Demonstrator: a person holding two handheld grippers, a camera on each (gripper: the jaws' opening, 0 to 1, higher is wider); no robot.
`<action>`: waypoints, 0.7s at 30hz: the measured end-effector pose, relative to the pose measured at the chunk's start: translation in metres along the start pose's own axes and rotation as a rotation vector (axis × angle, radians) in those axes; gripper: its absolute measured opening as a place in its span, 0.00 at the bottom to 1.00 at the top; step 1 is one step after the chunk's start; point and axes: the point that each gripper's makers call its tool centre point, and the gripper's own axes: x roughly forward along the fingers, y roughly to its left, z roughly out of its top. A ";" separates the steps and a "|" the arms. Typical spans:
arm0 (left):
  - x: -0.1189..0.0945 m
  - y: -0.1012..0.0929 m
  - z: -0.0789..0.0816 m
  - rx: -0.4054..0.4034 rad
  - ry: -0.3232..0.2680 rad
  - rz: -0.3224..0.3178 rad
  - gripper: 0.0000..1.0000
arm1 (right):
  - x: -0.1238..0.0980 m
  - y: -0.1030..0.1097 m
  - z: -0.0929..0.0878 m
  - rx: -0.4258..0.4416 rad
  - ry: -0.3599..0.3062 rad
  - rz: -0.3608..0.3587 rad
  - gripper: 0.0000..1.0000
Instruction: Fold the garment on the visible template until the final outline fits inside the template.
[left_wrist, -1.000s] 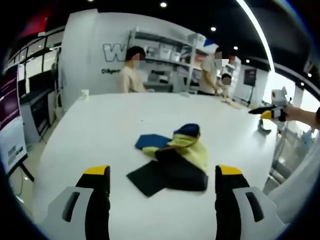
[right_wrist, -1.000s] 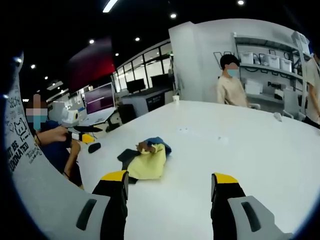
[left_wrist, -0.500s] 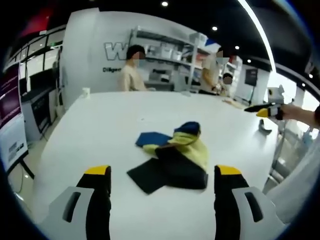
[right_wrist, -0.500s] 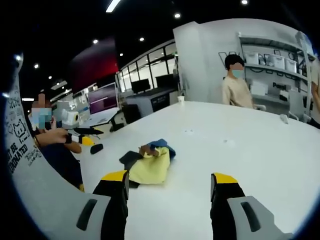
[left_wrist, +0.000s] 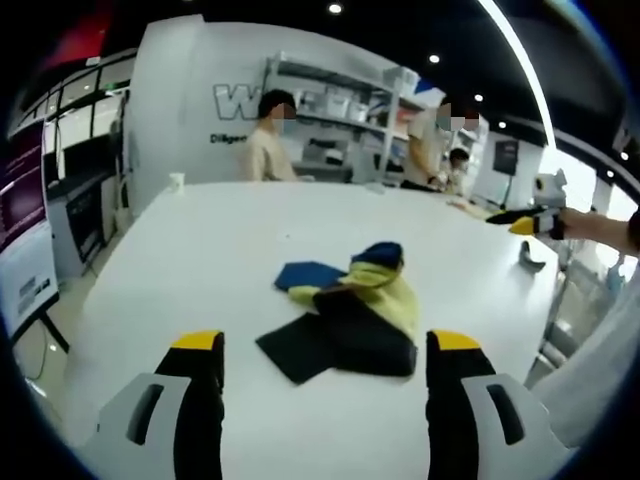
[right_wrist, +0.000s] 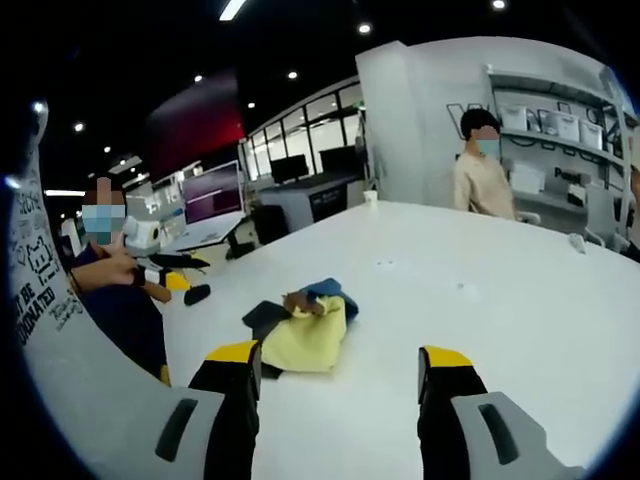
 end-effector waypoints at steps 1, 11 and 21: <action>0.000 -0.001 -0.001 0.001 0.004 -0.002 0.76 | 0.000 0.001 0.000 0.003 -0.003 0.001 0.61; -0.003 -0.001 -0.001 -0.004 0.000 0.006 0.76 | -0.002 0.003 -0.005 0.016 0.003 -0.009 0.60; -0.003 0.004 -0.003 -0.012 0.015 0.015 0.75 | -0.007 0.009 -0.009 0.026 0.000 -0.020 0.60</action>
